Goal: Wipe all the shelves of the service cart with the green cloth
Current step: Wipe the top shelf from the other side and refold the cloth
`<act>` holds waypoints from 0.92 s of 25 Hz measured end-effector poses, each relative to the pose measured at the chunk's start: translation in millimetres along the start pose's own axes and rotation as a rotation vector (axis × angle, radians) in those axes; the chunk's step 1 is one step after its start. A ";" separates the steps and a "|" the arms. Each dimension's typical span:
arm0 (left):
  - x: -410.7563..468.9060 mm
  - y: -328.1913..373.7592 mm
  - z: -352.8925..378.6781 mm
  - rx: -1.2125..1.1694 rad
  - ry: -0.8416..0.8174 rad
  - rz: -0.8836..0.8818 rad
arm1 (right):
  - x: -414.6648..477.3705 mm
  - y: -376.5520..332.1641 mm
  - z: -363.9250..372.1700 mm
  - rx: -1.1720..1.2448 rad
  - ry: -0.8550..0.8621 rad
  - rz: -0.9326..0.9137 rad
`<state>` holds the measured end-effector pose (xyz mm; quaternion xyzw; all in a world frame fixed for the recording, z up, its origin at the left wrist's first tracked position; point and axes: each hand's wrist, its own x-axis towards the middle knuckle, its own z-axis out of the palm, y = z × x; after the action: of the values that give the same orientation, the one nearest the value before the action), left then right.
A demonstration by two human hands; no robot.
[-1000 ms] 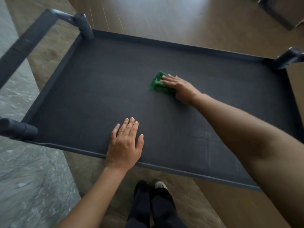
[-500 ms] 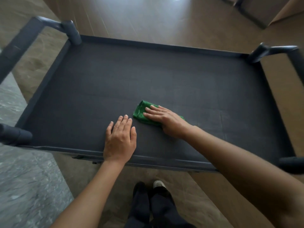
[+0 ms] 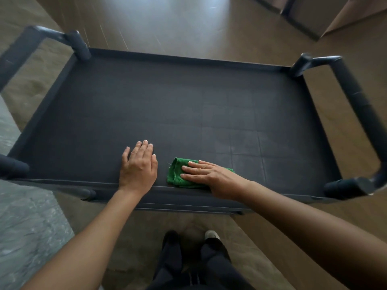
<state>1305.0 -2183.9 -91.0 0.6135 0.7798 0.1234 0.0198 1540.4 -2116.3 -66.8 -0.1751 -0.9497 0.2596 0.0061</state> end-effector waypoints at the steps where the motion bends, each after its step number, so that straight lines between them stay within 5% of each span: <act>1: -0.3 2.9 0.2 0.014 0.001 -0.007 | -9.7 4.8 -2.4 0.004 -0.014 -0.012; 10: -2.0 109.3 21.5 -0.110 -0.020 -0.021 | -66.9 48.6 -17.5 -0.011 -0.078 -0.093; 18: -3.0 105.9 27.1 -0.022 -0.036 -0.037 | -48.2 65.8 -19.5 0.025 -0.023 -0.119; 23: -3.5 105.8 26.8 -0.018 -0.010 -0.034 | 14.0 112.6 -54.4 -0.019 0.057 0.046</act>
<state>1411.5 -2159.9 -94.5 0.6006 0.7889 0.1267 0.0313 1570.0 -1994.4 -76.6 -0.2044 -0.9473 0.2456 0.0252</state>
